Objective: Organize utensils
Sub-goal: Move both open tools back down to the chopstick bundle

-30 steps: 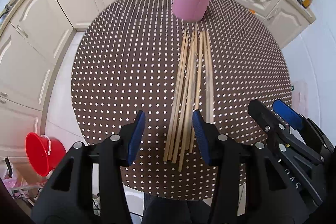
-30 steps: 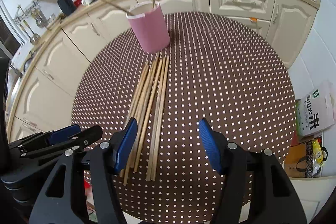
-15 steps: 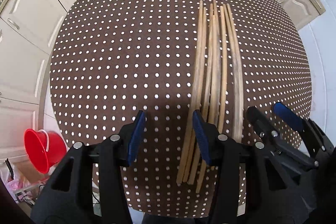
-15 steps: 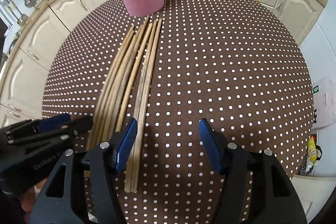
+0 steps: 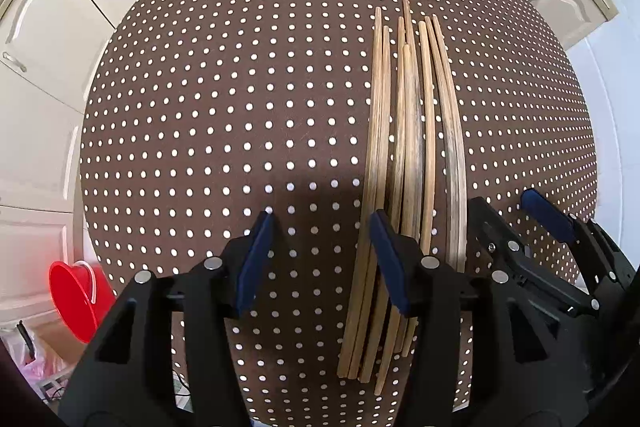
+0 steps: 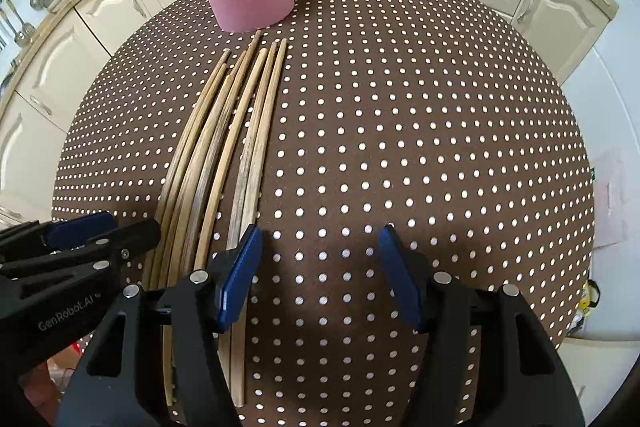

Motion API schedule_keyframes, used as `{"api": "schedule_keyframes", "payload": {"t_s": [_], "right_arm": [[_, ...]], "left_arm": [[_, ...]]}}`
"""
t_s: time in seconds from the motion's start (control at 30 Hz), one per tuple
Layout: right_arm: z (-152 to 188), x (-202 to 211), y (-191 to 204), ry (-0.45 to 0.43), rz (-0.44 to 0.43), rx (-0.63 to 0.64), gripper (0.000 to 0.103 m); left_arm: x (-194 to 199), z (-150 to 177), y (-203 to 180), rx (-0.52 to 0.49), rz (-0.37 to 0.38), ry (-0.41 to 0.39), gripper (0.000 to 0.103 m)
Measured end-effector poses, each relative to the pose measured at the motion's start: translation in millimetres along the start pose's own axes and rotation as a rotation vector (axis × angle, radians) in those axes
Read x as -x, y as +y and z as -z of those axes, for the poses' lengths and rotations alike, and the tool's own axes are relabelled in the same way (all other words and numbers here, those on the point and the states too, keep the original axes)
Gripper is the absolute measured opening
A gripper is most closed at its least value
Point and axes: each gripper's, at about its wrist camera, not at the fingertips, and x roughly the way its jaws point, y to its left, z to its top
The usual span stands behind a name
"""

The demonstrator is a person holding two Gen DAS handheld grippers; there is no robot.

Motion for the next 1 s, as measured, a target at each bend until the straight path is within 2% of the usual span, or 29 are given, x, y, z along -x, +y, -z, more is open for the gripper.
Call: {"api": "schedule_keyframes", "payload": {"t_s": [0.13, 0.27, 0.37, 0.5, 0.57, 0.7, 1.0], "right_arm": [[-1.5, 3.5, -6.3, 0.008, -0.070, -0.058, 0.058], [1.5, -1.1, -0.6, 0.006, -0.008, 0.007, 0.058], [0.0, -3.6, 2.0, 0.011, 0.010, 0.020, 0.058], [-3.3, 3.8, -5.4, 0.019, -0.076, -0.055, 0.056], [-1.8, -0.9, -2.7, 0.032, -0.054, -0.022, 0.056], [1.7, -1.6, 1.8, -0.002, -0.038, 0.025, 0.057], [-4.0, -7.1, 12.1, 0.023, -0.006, 0.001, 0.056]], "left_arm": [[-1.5, -8.6, 1.1, 0.016, 0.006, 0.012, 0.051], [-4.2, -16.6, 1.0, 0.005, -0.002, 0.010, 0.053], [-6.3, -6.6, 4.1, 0.009, -0.002, 0.010, 0.053], [-3.4, -3.3, 8.0, 0.025, -0.014, 0.013, 0.053], [-2.0, 0.9, 9.9, 0.022, -0.015, 0.009, 0.053], [-2.4, 1.4, 13.5, 0.035, -0.013, 0.013, 0.053], [-2.5, 1.4, 25.1, 0.065, 0.000, 0.009, 0.053]]}}
